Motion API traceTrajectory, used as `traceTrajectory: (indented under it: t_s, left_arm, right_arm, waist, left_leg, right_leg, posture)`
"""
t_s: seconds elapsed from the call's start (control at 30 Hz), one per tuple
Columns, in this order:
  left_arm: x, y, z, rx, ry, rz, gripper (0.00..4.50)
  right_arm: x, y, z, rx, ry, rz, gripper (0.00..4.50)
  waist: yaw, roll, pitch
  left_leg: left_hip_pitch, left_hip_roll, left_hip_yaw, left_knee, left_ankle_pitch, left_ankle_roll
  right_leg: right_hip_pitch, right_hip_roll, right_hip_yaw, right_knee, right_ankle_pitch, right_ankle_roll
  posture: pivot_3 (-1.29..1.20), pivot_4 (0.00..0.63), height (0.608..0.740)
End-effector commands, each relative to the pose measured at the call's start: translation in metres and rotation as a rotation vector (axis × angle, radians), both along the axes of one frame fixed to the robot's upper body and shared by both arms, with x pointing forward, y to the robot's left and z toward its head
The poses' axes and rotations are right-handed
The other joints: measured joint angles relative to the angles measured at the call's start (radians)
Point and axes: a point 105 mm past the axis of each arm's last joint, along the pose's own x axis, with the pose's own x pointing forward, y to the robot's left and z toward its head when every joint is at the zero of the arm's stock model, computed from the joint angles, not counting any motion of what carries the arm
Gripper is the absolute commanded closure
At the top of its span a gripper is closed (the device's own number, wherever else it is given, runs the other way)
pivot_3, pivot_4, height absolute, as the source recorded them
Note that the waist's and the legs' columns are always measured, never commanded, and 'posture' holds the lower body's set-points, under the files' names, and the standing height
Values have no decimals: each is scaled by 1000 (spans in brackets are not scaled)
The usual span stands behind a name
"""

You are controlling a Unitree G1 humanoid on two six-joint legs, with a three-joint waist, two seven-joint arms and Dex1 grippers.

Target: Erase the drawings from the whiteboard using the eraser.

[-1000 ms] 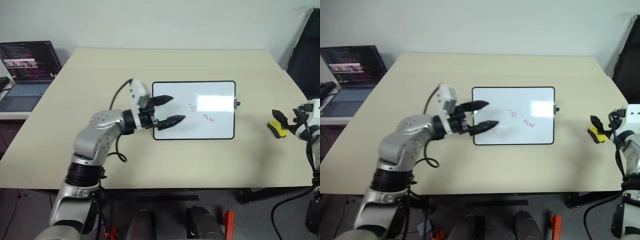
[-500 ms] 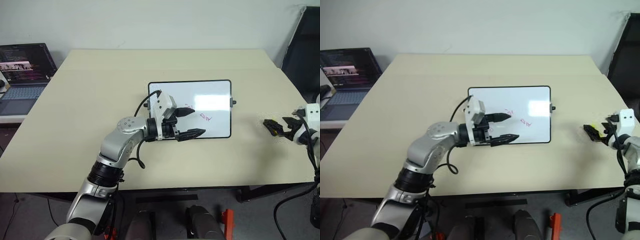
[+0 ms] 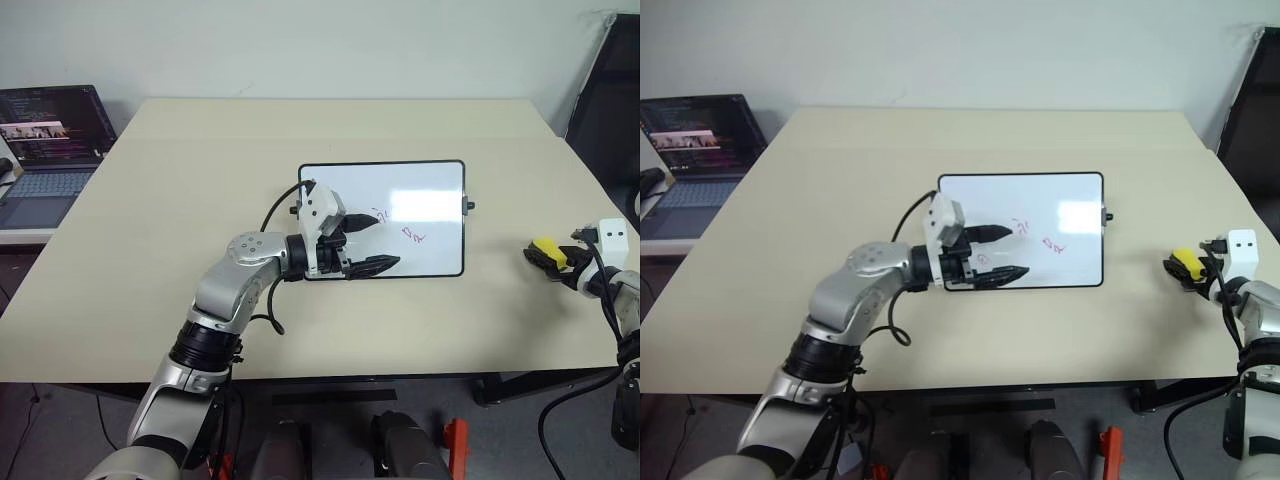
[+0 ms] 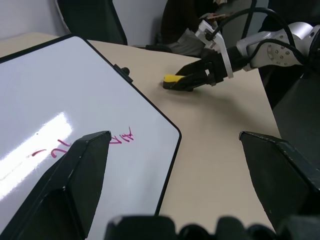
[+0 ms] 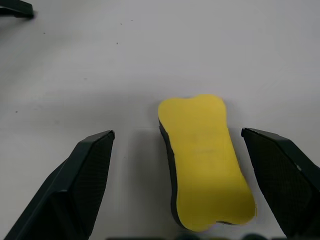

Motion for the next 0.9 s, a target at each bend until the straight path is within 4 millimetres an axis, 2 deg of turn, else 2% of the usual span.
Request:
traceTrajectory:
  t_s: [0.03,0.27,0.3,0.47,0.53,0.6,0.67,0.77,0.83,0.9]
  left_arm:
    - [-1,2,14,-18,-62,4,0]
    - [0,5,13,-14,-63,21,0]
    - [1,6,13,-12,-62,26,0]
    - [1,9,13,-9,-61,32,0]
    - [2,10,13,-7,-60,35,0]
    - [3,14,13,-1,-62,46,0]
    - [7,26,13,15,-67,76,0]
    - [10,52,11,59,-72,133,0]
    - [17,81,10,90,-90,224,0]
    - [20,110,13,96,-95,312,0]
  right_arm:
    - [7,2,13,-20,-46,11,635]
    - [10,-2,17,-9,-89,-39,3016]
    - [10,-2,18,-1,-97,-43,3240]
    - [10,-1,19,11,-108,-36,3278]
    - [9,1,25,24,-136,-25,3279]
    - [9,10,41,45,-188,28,3279]
    - [5,33,67,55,-262,135,3279]
    - [-6,83,101,43,-338,323,3281]
    - [-17,132,124,23,-387,507,3282]
    - [-27,174,139,28,-421,666,3283]
  waist:
    - [-1,0,0]
    - [0,0,0]
    - [0,0,0]
    - [0,0,0]
    - [0,0,0]
    - [-1,0,0]
    - [-2,0,0]
    - [-8,1,0]
    - [-16,2,0]
    - [-22,2,0]
  left_leg:
    - [0,0,0,0,0,0]
    - [0,0,0,0,0,0]
    - [0,0,0,0,0,0]
    - [0,0,0,0,0,0]
    - [0,0,0,0,0,0]
    - [0,0,0,0,0,0]
    - [0,0,-1,0,0,0]
    - [0,1,-1,0,0,0]
    - [0,2,-1,0,0,0]
    - [1,2,-1,0,0,0]
  right_leg:
    - [0,0,0,0,0,0]
    - [0,0,0,0,0,0]
    - [0,0,0,0,0,0]
    - [0,0,0,0,0,0]
    - [0,0,0,0,0,0]
    - [0,0,0,0,0,0]
    - [0,0,0,0,0,0]
    - [-1,0,0,1,0,0]
    - [-1,1,0,2,0,0]
    - [-1,2,-1,3,-1,0]
  posture:
    - [0,150,740]
    - [0,150,740]
    - [0,150,740]
    - [0,150,740]
    - [0,150,740]
    - [0,150,740]
    - [0,150,740]
    - [0,150,740]
    - [0,150,740]
    - [0,150,740]
